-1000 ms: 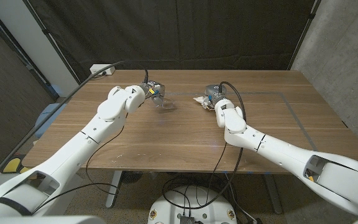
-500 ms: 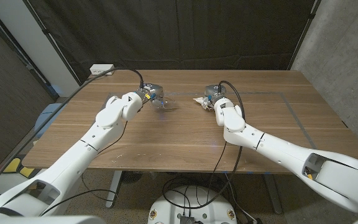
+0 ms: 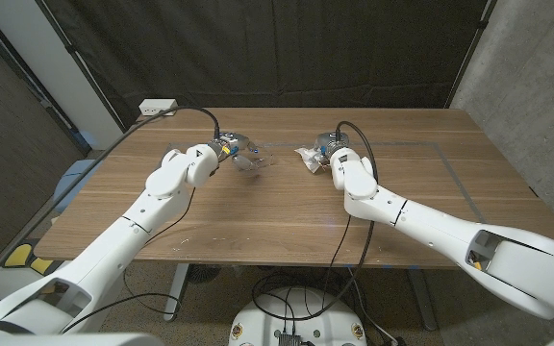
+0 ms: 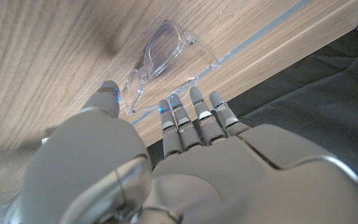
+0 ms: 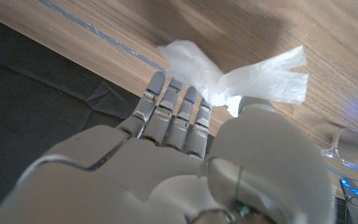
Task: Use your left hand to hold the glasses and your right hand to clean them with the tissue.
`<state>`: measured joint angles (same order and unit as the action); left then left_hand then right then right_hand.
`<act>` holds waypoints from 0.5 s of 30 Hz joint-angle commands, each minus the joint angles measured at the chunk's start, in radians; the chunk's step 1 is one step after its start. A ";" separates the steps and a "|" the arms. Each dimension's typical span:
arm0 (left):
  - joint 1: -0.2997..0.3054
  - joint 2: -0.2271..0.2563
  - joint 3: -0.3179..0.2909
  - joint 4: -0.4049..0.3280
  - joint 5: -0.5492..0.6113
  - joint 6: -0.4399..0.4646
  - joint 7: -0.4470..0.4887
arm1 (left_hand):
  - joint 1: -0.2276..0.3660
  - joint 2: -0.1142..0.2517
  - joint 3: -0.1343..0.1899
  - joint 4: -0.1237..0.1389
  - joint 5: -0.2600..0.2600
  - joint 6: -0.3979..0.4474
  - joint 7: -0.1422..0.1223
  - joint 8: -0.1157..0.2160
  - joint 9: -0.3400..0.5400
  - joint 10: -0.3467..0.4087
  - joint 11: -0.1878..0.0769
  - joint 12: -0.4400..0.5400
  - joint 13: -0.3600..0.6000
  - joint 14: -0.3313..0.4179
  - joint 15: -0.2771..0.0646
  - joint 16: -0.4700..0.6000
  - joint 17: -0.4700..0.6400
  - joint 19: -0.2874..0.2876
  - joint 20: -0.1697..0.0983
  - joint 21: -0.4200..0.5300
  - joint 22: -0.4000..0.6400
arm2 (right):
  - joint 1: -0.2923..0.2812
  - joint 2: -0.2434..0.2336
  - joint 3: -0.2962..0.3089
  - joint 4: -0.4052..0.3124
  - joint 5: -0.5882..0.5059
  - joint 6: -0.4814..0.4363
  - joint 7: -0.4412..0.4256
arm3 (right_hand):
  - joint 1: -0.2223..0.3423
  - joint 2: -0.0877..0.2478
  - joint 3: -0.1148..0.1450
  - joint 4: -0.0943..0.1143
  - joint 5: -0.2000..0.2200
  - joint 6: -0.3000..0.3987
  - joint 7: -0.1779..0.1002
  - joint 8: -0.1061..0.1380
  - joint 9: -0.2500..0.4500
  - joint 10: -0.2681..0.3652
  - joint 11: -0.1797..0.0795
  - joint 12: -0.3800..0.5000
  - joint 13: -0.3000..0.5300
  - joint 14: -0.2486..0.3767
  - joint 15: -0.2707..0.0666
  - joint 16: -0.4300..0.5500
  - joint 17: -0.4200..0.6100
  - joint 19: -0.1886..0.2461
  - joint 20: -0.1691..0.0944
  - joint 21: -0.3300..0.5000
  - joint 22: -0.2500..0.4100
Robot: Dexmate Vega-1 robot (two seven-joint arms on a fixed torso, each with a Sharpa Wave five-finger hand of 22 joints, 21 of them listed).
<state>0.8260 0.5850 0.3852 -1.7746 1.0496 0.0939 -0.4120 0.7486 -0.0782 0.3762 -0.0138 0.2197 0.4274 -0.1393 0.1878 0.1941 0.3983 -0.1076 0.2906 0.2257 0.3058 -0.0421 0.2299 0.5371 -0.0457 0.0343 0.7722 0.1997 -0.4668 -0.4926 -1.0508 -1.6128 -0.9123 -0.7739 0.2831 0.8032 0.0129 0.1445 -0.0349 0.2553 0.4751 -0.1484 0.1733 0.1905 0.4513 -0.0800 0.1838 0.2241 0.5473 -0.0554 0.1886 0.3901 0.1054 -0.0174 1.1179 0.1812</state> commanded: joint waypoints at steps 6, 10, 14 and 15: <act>0.023 0.000 -0.067 -0.027 -0.088 -0.025 0.077 | -0.079 0.000 -0.047 0.046 0.017 -0.167 0.000 -0.011 0.009 -0.149 0.021 -0.072 0.013 -0.146 -0.017 -0.043 -0.049 -0.096 0.026 -0.045 -0.005 | 0.015 -0.016 0.033 -0.022 0.081 0.022 0.079 | -0.195 -0.066 -0.126 0.080 0.034 -0.246 0.049 0.004 0.003 -0.232 0.077 0.005 -0.026 -0.242 0.017 -0.010 -0.058 -0.116 0.063 -0.086 -0.001; 0.034 -0.007 -0.091 -0.032 -0.119 -0.025 0.114 | -0.087 0.006 -0.051 0.053 0.019 -0.200 -0.007 -0.012 0.009 -0.170 0.016 -0.079 0.012 -0.162 -0.014 -0.044 -0.057 -0.104 0.034 -0.050 -0.006 | -0.015 -0.034 0.098 -0.044 0.179 0.080 0.024 | -0.350 -0.025 -0.176 0.167 0.028 -0.274 0.053 0.015 0.005 -0.258 0.091 0.019 -0.025 -0.313 0.049 -0.002 -0.074 -0.185 0.095 -0.133 0.001; 0.043 -0.009 -0.103 -0.035 -0.129 -0.023 0.146 | -0.087 0.012 -0.050 0.054 0.020 -0.200 -0.006 -0.008 0.009 -0.168 0.011 -0.078 0.012 -0.161 -0.015 -0.042 -0.060 -0.105 0.034 -0.052 -0.006 | -0.046 -0.043 0.151 -0.059 0.257 0.122 -0.045 | -0.443 0.005 -0.205 0.201 0.019 -0.276 0.061 0.020 0.004 -0.275 0.096 0.023 -0.026 -0.369 0.079 -0.002 -0.085 -0.259 0.116 -0.176 0.002; 0.045 -0.009 -0.107 -0.035 -0.133 -0.024 0.155 | -0.086 0.013 -0.049 0.054 0.020 -0.199 -0.006 -0.007 0.009 -0.167 0.010 -0.078 0.012 -0.162 -0.016 -0.042 -0.060 -0.105 0.034 -0.052 -0.006 | -0.053 -0.047 0.168 -0.063 0.286 0.138 -0.055 | -0.455 0.007 -0.209 0.203 0.018 -0.274 0.060 0.020 0.004 -0.277 0.099 0.023 -0.026 -0.379 0.087 -0.003 -0.086 -0.265 0.118 -0.180 0.002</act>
<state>0.8475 0.5829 0.3218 -1.7987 0.9689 0.0755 -0.3374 0.6613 -0.0717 0.3255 0.0373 0.2350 0.2283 -0.1445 0.1772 0.1980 0.2352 -0.0925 0.2168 0.2351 0.1475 -0.0409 0.1877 0.4772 -0.1401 0.0644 0.7200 0.1905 -0.4676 -0.5123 -0.9960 -1.6378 -0.8121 -0.7387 0.3295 0.3863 0.0107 -0.0511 0.1551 0.2773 0.2030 -0.0930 0.1873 0.1933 0.1833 0.0149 0.1965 0.1948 0.1926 0.0162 0.1811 0.3065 -0.1293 0.0914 0.9537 0.1796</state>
